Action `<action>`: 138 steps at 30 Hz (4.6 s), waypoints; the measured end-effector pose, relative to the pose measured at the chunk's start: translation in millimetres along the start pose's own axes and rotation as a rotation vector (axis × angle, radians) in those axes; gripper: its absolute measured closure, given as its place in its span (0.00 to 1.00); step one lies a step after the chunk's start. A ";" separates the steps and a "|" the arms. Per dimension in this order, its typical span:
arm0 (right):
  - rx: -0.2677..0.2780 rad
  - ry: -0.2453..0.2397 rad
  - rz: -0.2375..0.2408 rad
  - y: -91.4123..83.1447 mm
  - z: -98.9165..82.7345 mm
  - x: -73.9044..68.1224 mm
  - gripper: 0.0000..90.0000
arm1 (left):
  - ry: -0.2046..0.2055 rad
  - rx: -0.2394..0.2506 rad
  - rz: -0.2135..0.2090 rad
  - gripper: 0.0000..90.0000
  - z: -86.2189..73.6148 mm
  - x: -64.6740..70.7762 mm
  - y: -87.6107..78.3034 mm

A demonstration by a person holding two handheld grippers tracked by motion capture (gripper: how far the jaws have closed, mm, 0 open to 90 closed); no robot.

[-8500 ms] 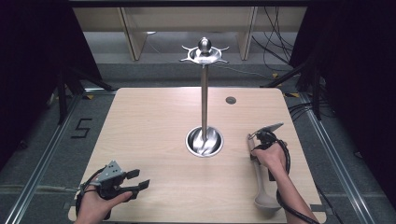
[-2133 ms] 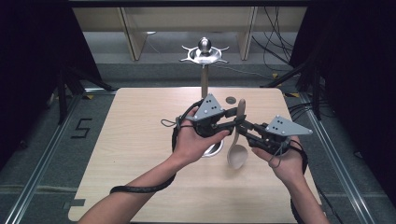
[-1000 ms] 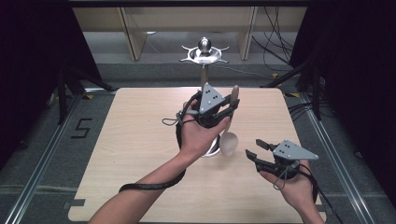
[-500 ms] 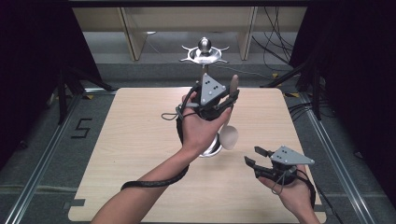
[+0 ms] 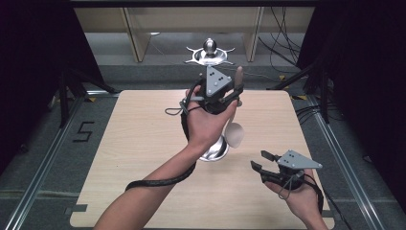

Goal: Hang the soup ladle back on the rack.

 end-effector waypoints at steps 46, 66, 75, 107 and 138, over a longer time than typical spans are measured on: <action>-0.022 0.002 -0.003 1.4 -2.3 1.2 0.51 | -0.031 -0.006 0.037 0.81 7.7 -9.4 1.1; -0.024 -0.010 -0.001 3.3 -4.1 2.1 0.51 | -0.053 -0.016 0.057 0.81 3.6 -15.6 0.8; -0.030 -0.001 0.005 3.6 -4.7 1.7 0.51 | -0.056 -0.014 0.064 0.81 2.7 -18.0 0.4; -0.044 0.000 0.007 4.2 -8.3 2.5 0.49 | 0.082 0.004 0.071 0.56 -18.4 -10.9 -7.6; -0.049 0.017 -0.004 3.7 -11.8 6.0 0.48 | 0.074 -0.157 -0.051 0.37 -109.0 -52.6 -78.7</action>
Point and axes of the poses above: each handheld gripper's, and its own axes: y roughly forward along the jaws, z roughly out of its top, x roughly to its right, the point moved 4 cm from there along y, roughly forward along the jaws, and after that the axes turned 3 degrees about -x, right-handed, at the moved point
